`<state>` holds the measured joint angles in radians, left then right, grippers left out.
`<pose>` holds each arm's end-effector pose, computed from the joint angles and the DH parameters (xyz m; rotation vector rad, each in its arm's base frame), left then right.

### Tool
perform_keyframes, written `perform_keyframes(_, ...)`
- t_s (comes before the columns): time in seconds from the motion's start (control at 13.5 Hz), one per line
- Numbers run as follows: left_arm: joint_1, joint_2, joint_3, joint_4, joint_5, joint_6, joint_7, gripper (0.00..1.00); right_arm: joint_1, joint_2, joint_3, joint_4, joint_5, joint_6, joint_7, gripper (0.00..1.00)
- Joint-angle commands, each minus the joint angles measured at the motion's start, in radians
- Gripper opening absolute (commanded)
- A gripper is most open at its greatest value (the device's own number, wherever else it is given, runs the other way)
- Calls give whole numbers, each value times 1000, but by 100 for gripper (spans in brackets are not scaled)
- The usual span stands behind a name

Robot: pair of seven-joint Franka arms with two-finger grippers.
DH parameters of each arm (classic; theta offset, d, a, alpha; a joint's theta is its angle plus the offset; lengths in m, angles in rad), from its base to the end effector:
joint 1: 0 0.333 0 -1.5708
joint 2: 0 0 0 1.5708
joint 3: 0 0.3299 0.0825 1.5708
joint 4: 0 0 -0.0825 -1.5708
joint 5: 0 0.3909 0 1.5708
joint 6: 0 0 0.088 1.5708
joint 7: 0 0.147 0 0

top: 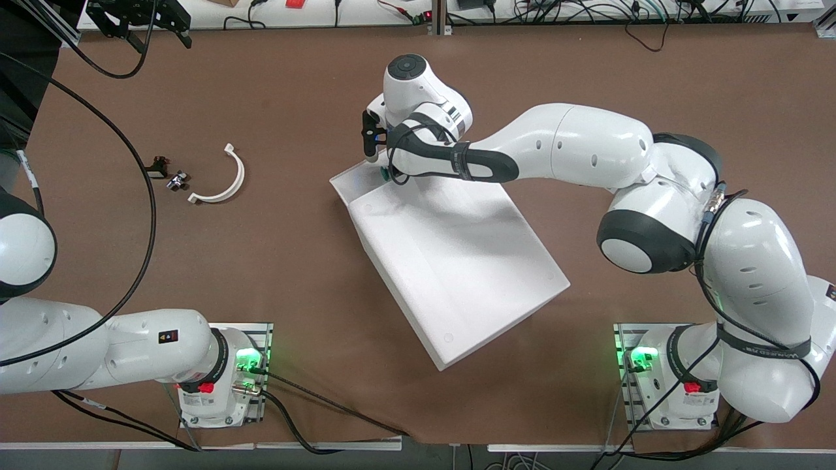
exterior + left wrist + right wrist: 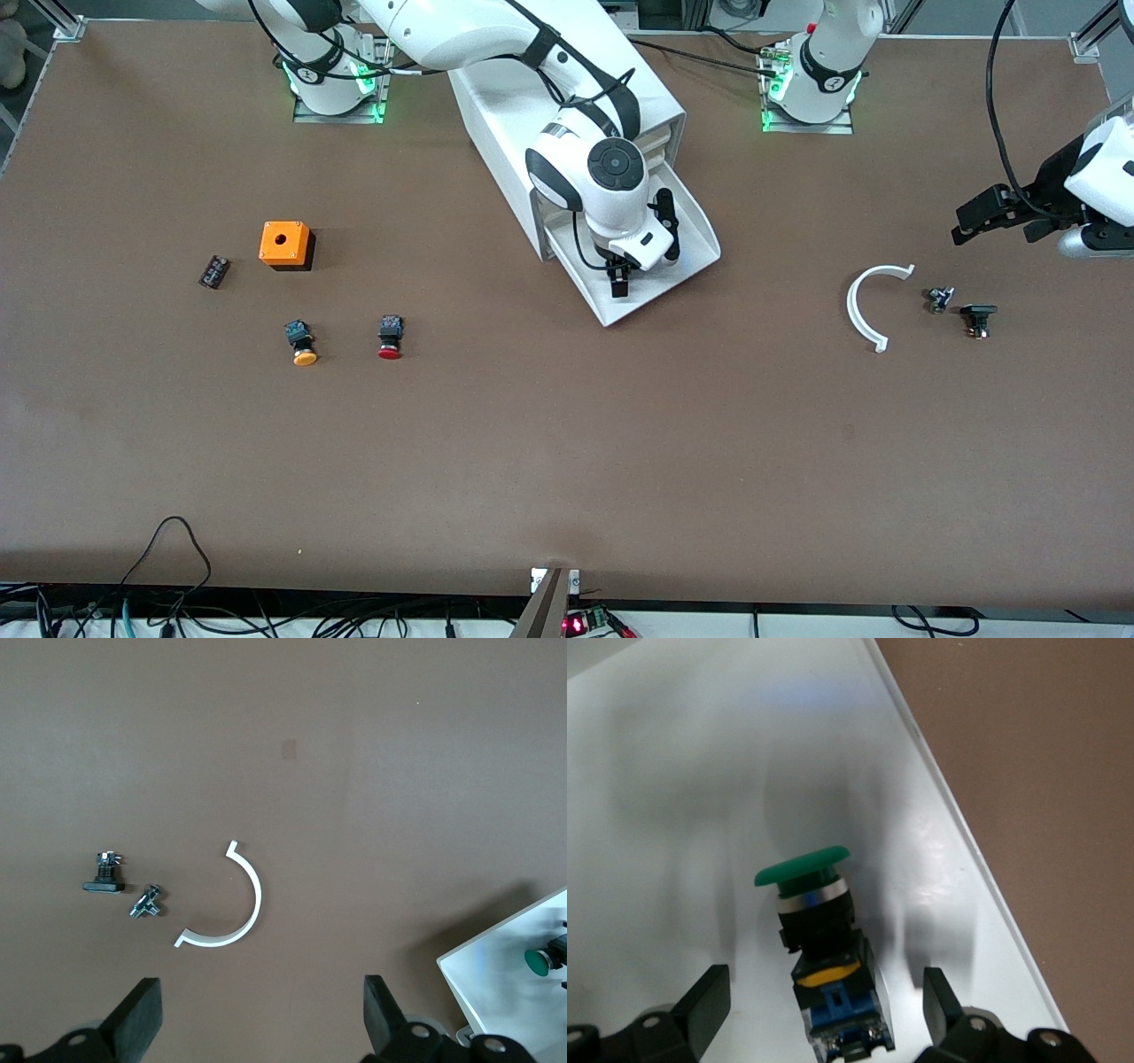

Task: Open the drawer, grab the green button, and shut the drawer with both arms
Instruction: 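Grasp the green push button in the drawer with the right gripper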

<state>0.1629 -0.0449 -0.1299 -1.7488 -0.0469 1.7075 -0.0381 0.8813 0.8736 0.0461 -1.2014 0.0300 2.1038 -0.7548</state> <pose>0.5546 0.0109 0.5494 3.0986 0.1202 0.0049 0.4733 0.6204 0.2211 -2.0882 -2.2612 -0.0372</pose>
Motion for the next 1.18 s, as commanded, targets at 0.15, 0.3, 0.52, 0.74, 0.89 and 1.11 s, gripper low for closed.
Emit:
perform_keyframes(0.15, -2, -10, 1, 6, -8, -17, -5, 100, 28, 22, -14, 37, -24, 13, 0, 55)
perform_keyframes(0.3, -3, -9, 1, 8, -8, -16, -5, 100, 25, 19, -14, 37, -24, 13, -1, 44)
perform_keyframes(0.52, -3, -9, 1, 6, -8, -16, -5, 100, 18, 15, -22, 40, -25, 10, -8, 31)
perform_keyframes(0.74, -5, 6, 1, 6, -11, -5, -5, 100, 27, 15, -22, 40, -25, 10, 0, 23)
perform_keyframes(0.89, -8, 14, 1, 0, -16, 30, -5, 100, 36, 13, -23, 40, -25, 10, 3, 18)
perform_keyframes(1.11, -9, 20, -1, -1, -16, 41, -5, 100, 41, -53, -32, 39, -25, 1, 141, 17)
